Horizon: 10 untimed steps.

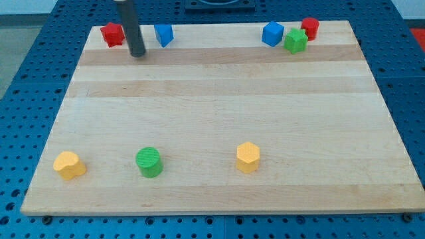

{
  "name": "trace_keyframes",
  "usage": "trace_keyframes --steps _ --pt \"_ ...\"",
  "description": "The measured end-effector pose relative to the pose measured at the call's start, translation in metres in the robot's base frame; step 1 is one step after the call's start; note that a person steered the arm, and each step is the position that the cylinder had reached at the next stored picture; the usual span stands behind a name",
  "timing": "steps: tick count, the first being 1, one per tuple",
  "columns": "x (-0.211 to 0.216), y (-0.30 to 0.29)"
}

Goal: Move the triangle to the top center

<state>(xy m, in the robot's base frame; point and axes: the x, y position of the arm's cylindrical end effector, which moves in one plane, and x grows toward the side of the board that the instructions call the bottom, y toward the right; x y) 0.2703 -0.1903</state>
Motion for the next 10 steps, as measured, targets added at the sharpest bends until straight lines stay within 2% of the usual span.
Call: trace_keyframes --steps 1,2,3,4,6,7,8,9,10 --pt "-0.018 0.023" --pt "-0.013 0.07" --pt "-0.032 0.057" --pt "-0.041 0.01" --pt "-0.077 0.025" --pt "-0.026 0.086" --pt "-0.001 0.143" --pt "-0.025 0.101" --pt "-0.05 0.035"
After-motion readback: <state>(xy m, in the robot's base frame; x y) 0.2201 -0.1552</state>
